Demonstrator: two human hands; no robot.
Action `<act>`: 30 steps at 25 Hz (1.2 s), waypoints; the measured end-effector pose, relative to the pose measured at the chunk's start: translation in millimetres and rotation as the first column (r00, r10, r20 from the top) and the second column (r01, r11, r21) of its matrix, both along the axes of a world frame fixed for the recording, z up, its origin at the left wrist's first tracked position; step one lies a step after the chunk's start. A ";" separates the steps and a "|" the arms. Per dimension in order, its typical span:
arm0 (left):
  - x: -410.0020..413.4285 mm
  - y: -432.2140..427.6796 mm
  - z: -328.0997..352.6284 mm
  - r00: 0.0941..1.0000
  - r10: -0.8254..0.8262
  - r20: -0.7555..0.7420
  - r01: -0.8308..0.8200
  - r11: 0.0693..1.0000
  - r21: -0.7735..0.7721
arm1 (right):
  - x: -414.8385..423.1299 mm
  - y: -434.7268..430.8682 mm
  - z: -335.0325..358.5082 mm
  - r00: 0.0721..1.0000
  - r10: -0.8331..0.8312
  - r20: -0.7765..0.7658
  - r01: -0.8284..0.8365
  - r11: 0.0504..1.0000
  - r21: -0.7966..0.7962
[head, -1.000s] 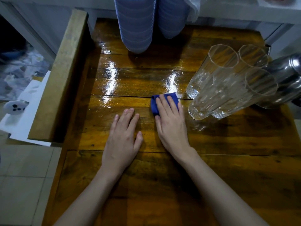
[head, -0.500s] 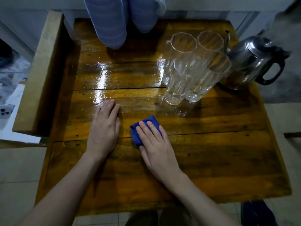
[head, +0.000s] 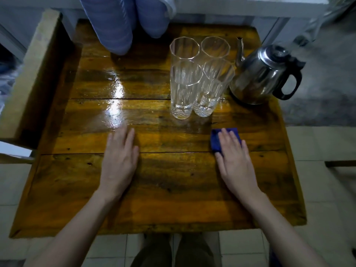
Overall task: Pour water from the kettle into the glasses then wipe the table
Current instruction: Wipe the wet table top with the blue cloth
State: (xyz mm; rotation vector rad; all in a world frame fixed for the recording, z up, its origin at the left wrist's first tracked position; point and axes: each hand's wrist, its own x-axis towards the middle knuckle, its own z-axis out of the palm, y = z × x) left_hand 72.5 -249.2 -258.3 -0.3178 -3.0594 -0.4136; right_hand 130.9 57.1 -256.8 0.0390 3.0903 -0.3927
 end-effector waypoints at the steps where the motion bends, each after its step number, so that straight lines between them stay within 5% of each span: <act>1: 14.8 13.9 -1.9 0.998 -0.060 0.005 0.060 0.998 0.003 | -5.4 9.8 -0.6 1.000 -0.012 0.002 0.012 1.000 0.009; 6: 52.1 66.0 -7.1 0.999 0.014 0.045 -0.013 1.000 -0.021 | -22.7 -5.2 -3.5 0.995 -0.097 -0.032 0.097 0.995 0.000; 13: 54.0 66.7 -8.0 0.999 0.034 0.027 -0.032 0.998 -0.057 | 17.6 -101.7 -6.3 0.978 0.197 -0.074 -0.199 0.980 -0.017; 18: 54.6 68.2 -7.0 0.999 0.038 0.018 -0.036 0.997 -0.068 | 79.7 -56.8 -8.3 0.927 0.372 -0.053 -0.373 0.928 -0.009; 24: 54.8 71.6 -9.8 0.999 0.054 -0.007 -0.054 0.996 -0.075 | 52.4 69.1 -5.9 0.989 0.149 -0.006 -0.149 0.989 0.017; 30: 61.8 115.8 -0.4 0.979 -0.198 -0.043 0.194 0.978 -0.077 | 2.7 32.2 -13.0 0.998 -0.009 -0.055 0.008 1.000 -0.024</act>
